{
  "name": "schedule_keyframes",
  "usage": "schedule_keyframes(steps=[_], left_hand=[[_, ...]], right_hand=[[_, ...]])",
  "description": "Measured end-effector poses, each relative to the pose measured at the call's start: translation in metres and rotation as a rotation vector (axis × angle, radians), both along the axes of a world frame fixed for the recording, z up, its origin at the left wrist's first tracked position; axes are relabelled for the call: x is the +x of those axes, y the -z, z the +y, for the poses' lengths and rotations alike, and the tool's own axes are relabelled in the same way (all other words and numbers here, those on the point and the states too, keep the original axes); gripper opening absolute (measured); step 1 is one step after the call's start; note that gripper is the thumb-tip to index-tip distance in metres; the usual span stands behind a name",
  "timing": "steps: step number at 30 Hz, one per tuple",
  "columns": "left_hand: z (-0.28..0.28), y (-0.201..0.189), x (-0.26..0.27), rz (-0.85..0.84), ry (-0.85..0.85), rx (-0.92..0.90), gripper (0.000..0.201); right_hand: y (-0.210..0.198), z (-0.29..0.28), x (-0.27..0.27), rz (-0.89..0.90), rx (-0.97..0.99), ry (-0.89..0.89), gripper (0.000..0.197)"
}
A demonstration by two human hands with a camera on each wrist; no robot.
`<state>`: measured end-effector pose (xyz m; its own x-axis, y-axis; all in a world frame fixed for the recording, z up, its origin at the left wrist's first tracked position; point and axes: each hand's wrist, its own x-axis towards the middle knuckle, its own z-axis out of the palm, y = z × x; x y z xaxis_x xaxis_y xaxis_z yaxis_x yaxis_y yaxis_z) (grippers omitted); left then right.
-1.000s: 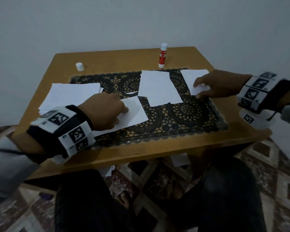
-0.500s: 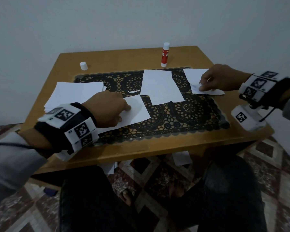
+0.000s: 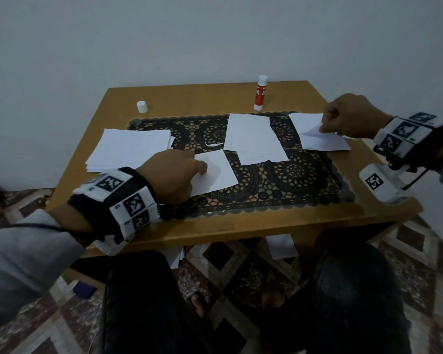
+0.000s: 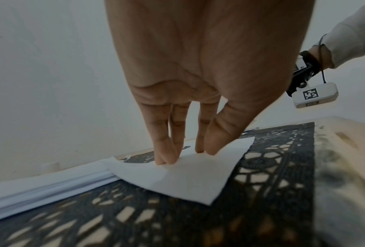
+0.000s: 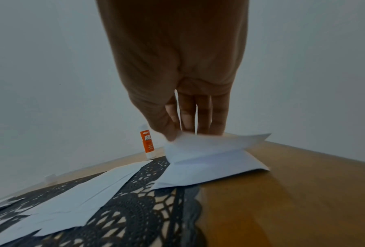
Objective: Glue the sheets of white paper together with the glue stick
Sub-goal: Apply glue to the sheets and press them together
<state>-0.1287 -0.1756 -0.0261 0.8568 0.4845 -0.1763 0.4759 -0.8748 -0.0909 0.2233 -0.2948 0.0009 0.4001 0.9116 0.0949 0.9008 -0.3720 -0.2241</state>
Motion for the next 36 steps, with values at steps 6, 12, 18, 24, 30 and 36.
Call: schedule_keyframes(steps=[6,12,18,24,30,36], left_hand=[[0.001,-0.005,-0.006,-0.03,-0.058,-0.154,0.054],[0.003,-0.007,-0.007,0.008,-0.063,-0.197,0.059],[0.002,-0.015,-0.017,-0.262,-0.127,-0.289,0.051],[0.009,-0.034,-0.031,-0.761,-0.488,-0.816,0.052],[0.007,-0.041,-0.048,-0.906,-0.595,-1.139,0.029],[0.014,-0.026,-0.057,-0.941,-0.723,-0.98,0.023]], right_hand=[[-0.02,-0.005,-0.011,-0.178,0.195,-0.076,0.012],[-0.031,-0.005,-0.014,-0.228,0.327,-0.126,0.007],[-0.058,-0.004,-0.05,-0.061,0.475,-0.22,0.005],[-0.061,0.019,-0.115,0.675,0.496,-0.287,0.013],[-0.039,0.045,-0.148,1.084,0.315,-0.25,0.023],[-0.014,0.054,-0.157,1.161,0.085,-0.172,0.018]])
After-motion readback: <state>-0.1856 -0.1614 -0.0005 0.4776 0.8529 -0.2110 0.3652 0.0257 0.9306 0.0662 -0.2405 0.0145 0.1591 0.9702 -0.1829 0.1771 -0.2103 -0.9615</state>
